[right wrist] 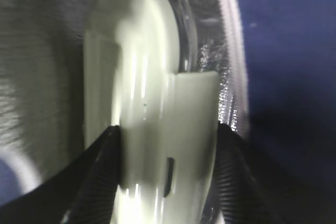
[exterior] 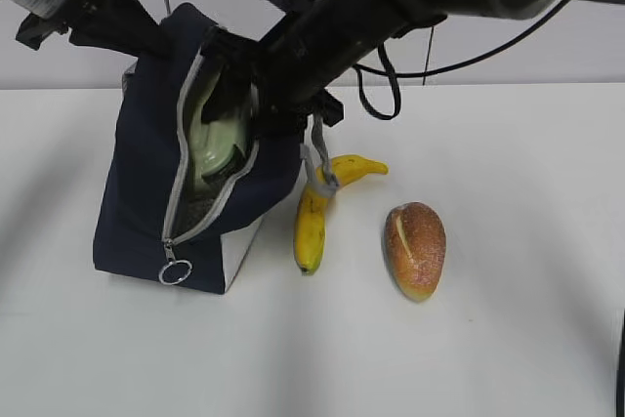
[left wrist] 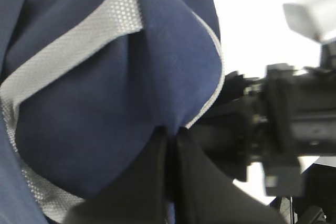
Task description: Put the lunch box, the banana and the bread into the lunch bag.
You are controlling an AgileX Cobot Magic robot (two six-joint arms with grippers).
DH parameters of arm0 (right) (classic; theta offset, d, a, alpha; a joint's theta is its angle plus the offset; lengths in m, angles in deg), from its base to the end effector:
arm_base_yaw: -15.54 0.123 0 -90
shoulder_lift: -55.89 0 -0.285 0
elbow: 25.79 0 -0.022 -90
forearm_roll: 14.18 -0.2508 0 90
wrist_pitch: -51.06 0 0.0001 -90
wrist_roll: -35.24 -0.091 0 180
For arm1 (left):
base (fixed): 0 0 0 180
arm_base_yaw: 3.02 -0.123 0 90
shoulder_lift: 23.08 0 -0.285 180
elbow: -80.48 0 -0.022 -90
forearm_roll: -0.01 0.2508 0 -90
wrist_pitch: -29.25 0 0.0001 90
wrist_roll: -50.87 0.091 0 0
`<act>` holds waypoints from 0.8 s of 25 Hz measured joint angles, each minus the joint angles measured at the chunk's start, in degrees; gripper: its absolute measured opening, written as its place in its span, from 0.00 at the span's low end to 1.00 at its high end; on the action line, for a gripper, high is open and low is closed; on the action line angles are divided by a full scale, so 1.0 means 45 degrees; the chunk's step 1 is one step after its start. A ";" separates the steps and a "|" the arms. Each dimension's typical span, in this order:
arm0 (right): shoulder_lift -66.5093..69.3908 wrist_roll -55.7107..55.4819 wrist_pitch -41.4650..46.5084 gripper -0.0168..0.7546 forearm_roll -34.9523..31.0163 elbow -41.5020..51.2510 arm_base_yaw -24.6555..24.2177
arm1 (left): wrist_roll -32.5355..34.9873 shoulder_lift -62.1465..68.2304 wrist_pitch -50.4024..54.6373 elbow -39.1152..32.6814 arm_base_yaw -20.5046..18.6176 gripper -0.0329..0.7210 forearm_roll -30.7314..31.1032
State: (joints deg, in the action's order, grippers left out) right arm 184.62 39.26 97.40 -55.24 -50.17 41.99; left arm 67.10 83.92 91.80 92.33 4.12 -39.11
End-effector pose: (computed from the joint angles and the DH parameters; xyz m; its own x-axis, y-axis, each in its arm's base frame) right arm 0.4062 0.2504 0.2408 -0.9294 -0.0161 -0.3688 -0.2559 0.7483 0.6120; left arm 0.3619 -0.0967 0.3288 -0.8961 0.0493 -0.4411 0.3027 0.7947 -0.5261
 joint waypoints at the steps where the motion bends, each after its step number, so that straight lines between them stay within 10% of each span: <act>1: 0.0163 0.0000 -0.0063 0.52 -0.0060 0.0000 0.0073 | 0.0000 0.0000 0.0000 0.0000 0.0000 0.05 0.0000; 20: 0.1739 0.0055 -0.1535 0.58 -0.1431 -0.0062 0.0456 | 0.0000 0.0492 -0.0047 0.0000 0.0000 0.05 -0.0063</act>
State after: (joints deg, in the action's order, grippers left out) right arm 192.45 39.51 90.49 -61.68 -50.44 44.04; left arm 67.10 86.14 91.59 92.33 4.12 -39.40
